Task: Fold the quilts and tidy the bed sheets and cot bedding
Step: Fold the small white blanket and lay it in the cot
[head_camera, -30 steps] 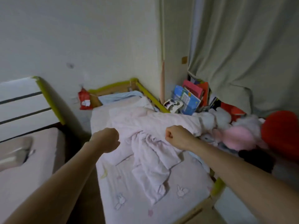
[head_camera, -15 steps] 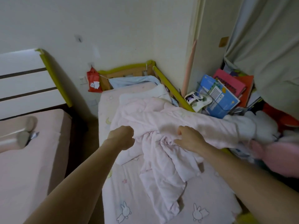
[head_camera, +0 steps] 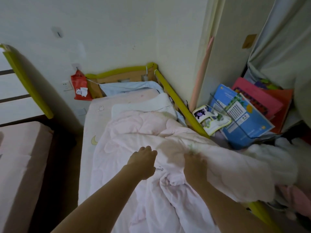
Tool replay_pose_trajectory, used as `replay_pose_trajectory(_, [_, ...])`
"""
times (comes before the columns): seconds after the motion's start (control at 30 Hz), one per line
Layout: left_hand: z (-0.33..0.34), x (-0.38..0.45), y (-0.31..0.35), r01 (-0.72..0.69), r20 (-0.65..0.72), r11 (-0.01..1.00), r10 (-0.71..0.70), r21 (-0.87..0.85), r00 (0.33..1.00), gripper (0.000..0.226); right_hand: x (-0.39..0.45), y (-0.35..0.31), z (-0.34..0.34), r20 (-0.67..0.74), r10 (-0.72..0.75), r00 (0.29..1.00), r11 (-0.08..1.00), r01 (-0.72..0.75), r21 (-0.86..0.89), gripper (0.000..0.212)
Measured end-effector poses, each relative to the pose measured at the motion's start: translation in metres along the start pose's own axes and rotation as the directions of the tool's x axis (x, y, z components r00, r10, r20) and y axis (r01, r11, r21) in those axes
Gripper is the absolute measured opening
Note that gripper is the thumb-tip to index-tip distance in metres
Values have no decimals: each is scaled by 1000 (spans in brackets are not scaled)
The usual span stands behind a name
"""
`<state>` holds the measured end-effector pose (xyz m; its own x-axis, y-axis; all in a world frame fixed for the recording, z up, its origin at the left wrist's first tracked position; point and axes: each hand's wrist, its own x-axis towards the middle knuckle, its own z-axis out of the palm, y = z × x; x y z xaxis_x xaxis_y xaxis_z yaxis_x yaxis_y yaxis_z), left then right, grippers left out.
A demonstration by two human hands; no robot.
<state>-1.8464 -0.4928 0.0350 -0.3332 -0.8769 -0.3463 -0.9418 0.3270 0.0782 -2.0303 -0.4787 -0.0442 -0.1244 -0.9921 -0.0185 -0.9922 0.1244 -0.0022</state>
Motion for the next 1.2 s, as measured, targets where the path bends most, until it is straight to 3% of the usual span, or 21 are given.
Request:
replay_pose_trajectory(0.1, [-4, 5, -4, -20, -19, 999, 20, 30, 1000, 88, 0, 7, -20, 117, -80, 990, 908, 24, 418, 39])
replay_pose_trajectory(0.13, [-6, 6, -4, -21, -17, 999, 22, 40, 1000, 100, -1, 6, -30, 96, -116, 989, 862, 52, 505, 38])
replay_pose_trajectory(0.2, [-16, 4, -3, -63, -28, 996, 65, 64, 998, 114, -7, 2, -60, 47, -170, 984, 796, 109, 596, 35])
replay_pose_trajectory(0.27, [-25, -3, -3, -119, -50, 990, 122, 73, 991, 106, -19, -4, -85, -17, -231, 973, 741, 187, 645, 27])
replay_pose_trajectory(0.33, [-37, -21, -6, -169, -75, 985, 171, 32, 982, 87, -37, -5, -115, -96, -248, 964, 698, 247, 672, 18])
replay_pose_trajectory(0.4, [-49, -47, -10, -223, -114, 973, 215, -65, 970, 65, -58, -4, -144, -176, -203, 963, 698, 268, 664, 39])
replay_pose_trajectory(0.47, [-63, -80, -14, -250, -194, 948, 213, -195, 958, 42, -79, -6, -175, -229, -155, 961, 747, 266, 609, 41])
replay_pose_trajectory(0.57, [-94, -135, -18, -195, -378, 924, 61, -328, 924, 24, -107, -21, -222, -245, -119, 962, 901, 208, 381, 36])
replay_pose_trajectory(0.67, [-129, -193, -28, -184, -542, 912, -47, -365, 839, 16, -141, -53, -257, -274, -134, 952, 921, 222, 321, 31])
replay_pose_trajectory(0.73, [-147, -240, -41, -204, -612, 885, -109, -419, 783, 16, -183, -90, -267, -251, -167, 953, 870, 262, 417, 54])
replay_pose_trajectory(0.8, [-162, -289, -57, -241, -683, 861, -156, -448, 713, 18, -224, -134, -264, -289, -172, 942, 843, 292, 451, 83])
replay_pose_trajectory(0.83, [-169, -320, -69, -250, -715, 861, -171, -443, 678, 14, -246, -160, -265, -352, -136, 926, 841, 296, 453, 88])
replay_pose_trajectory(0.93, [-182, -394, -105, -214, -759, 870, -239, -444, 606, 13, -277, -223, -282, -446, -11, 895, 862, 234, 449, 69])
replay_pose_trajectory(1.03, [-185, -469, -161, -111, -782, 881, -342, -459, 521, 11, -298, -280, -303, -419, -124, 900, 901, 279, 331, 45])
replay_pose_trajectory(1.13, [-180, -534, -215, 62, -842, 935, -343, -350, 416, 10, -318, -335, -304, -348, -194, 917, 862, 329, 386, 20])
replay_pose_trajectory(1.2, [-173, -576, -249, 253, -829, 936, -338, -246, 446, 18, -332, -378, -305, -320, -243, 916, 771, 382, 510, 25])
